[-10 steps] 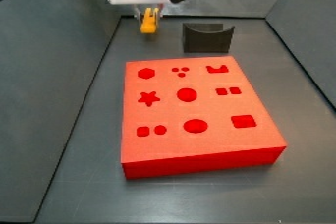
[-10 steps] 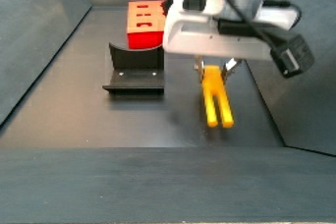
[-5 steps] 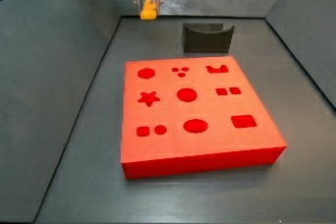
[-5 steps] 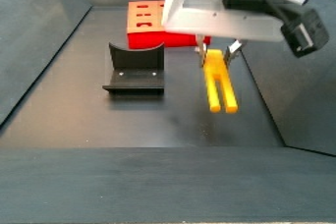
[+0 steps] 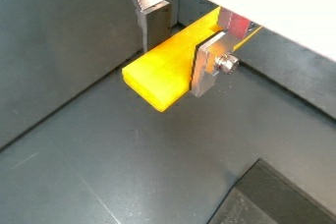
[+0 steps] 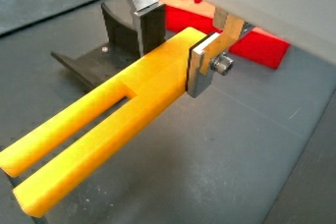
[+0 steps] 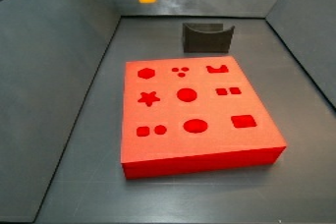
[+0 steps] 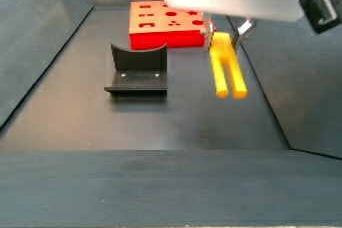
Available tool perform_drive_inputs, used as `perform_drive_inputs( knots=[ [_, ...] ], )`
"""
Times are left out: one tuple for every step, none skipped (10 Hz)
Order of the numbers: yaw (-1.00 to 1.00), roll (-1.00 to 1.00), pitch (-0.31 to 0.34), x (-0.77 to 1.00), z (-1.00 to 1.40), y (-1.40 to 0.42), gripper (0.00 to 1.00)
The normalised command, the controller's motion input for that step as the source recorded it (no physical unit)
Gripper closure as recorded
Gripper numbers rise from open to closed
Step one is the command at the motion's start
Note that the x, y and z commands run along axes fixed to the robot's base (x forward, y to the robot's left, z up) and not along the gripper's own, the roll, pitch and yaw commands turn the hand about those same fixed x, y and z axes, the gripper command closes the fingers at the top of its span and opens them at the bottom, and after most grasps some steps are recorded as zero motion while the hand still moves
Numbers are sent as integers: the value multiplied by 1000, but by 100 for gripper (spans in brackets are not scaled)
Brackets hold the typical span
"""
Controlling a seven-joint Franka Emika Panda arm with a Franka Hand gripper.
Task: Pick up the square-circle object. Move up. Rotate the square-circle object. Place the square-circle object on the fixture. Regrasp the square-circle object. Move to above the board. Insert the square-circle object.
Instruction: Place the square-circle object on the fixture.
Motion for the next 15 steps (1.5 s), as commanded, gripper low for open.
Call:
perform_drive_inputs(
  knots=[
    [23,148,122,-27,996,-3,100],
    [33,151,122,-23,887,-6,100],
    [41,145,122,-19,736,-6,100],
    [46,146,124,-14,620,-6,100],
    [47,143,125,-6,502,-6,100],
    [41,133,128,-3,379,0,100],
    [42,122,131,-2,210,3,100],
    [32,337,306,1000,-34,-374,100],
    [36,330,308,1000,-68,-364,100],
    [47,320,286,1000,-58,-338,100],
    [45,222,240,1000,-43,-300,100],
    [39,160,214,1000,-41,-282,100],
    [40,141,179,1000,-39,-255,100],
    [43,139,173,1000,-35,-245,100],
    [47,135,173,1000,-27,-220,100]
  ],
)
